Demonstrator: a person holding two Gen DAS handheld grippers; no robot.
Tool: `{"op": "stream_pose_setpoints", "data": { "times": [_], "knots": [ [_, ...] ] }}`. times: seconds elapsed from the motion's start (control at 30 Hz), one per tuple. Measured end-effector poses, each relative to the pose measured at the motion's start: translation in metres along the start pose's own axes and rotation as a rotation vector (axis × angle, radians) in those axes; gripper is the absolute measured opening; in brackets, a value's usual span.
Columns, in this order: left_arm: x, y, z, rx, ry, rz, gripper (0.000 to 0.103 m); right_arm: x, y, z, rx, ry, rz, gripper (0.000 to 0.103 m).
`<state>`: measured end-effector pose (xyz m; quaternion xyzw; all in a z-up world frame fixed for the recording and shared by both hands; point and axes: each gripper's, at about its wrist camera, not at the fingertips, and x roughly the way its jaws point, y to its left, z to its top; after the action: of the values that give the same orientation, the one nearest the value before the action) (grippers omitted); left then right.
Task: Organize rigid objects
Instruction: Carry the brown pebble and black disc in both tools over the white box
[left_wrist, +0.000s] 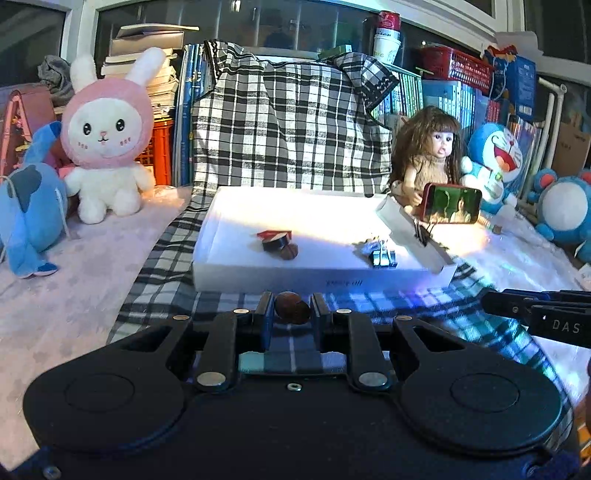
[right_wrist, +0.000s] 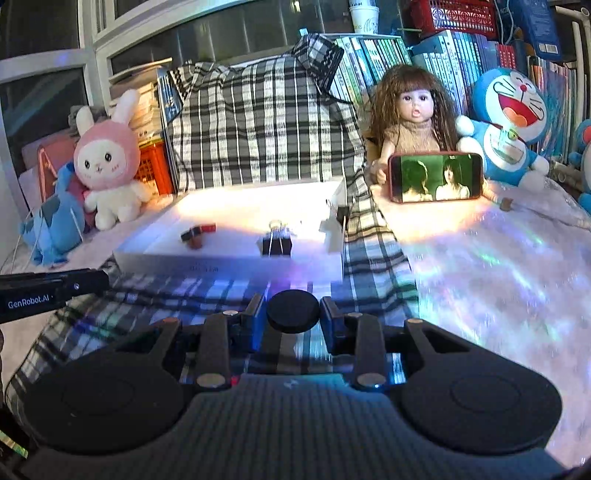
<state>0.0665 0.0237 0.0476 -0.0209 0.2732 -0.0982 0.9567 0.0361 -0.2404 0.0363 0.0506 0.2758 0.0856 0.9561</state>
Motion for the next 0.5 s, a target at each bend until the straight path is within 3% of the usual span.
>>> {"op": "stream_pose_setpoints", "data": {
  "times": [0.27,0.5],
  "knots": [
    [0.029,0.007,0.048,-0.038,0.015,-0.047,0.02,0.026,0.0,0.043,0.01,-0.001,0.026,0.037],
    [0.09,0.015,0.09,-0.108,0.125,-0.051,0.02,0.07,-0.004,0.086,0.056,0.07,0.066,0.037]
  ]
}}
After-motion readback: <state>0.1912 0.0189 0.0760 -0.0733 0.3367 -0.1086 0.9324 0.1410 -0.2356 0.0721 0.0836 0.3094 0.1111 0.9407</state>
